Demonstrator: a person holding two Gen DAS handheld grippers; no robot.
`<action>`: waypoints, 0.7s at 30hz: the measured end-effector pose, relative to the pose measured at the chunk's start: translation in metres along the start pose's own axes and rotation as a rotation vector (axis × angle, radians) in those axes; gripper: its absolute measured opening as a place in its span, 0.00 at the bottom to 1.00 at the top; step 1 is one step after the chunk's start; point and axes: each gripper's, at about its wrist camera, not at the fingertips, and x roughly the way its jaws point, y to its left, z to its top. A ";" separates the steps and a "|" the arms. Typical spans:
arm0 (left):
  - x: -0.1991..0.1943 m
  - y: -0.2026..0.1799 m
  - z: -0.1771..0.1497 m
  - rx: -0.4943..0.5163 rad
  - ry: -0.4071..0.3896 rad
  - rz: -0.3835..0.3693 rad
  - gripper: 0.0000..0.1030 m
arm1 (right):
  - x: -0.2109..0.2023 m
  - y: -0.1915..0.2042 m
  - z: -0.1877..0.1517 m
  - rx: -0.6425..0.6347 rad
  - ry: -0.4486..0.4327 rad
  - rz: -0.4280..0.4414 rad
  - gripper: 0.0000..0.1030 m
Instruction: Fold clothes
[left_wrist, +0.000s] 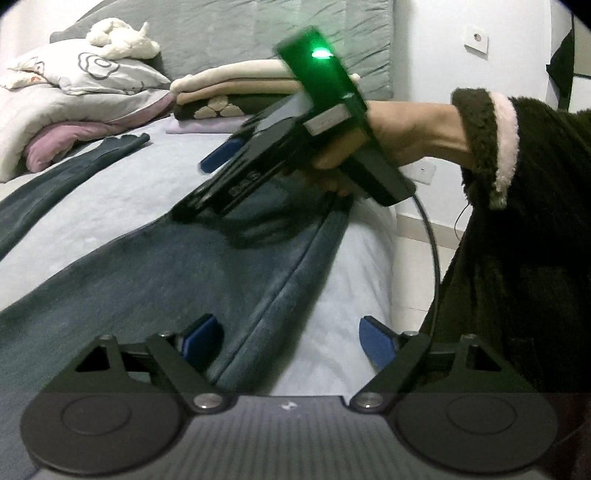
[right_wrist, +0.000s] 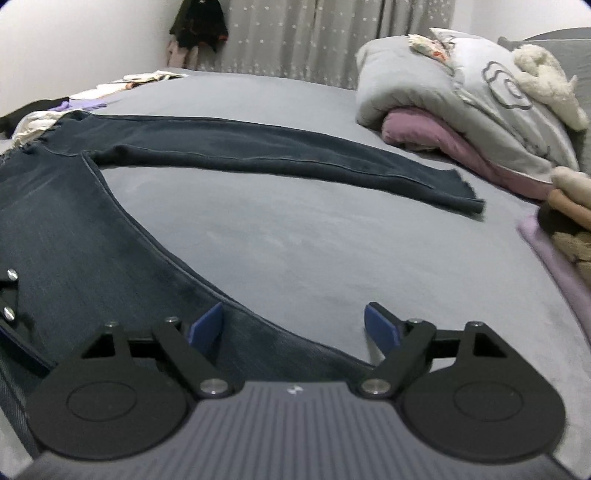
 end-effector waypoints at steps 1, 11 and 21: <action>-0.003 0.004 0.001 -0.034 0.002 0.015 0.81 | -0.004 -0.001 -0.001 0.002 -0.008 -0.007 0.81; -0.001 0.004 0.004 -0.059 0.053 0.090 0.80 | -0.047 -0.010 -0.051 0.098 0.046 -0.027 0.81; -0.007 0.013 0.010 -0.092 0.103 0.175 0.80 | -0.073 -0.025 -0.046 0.173 0.100 -0.074 0.81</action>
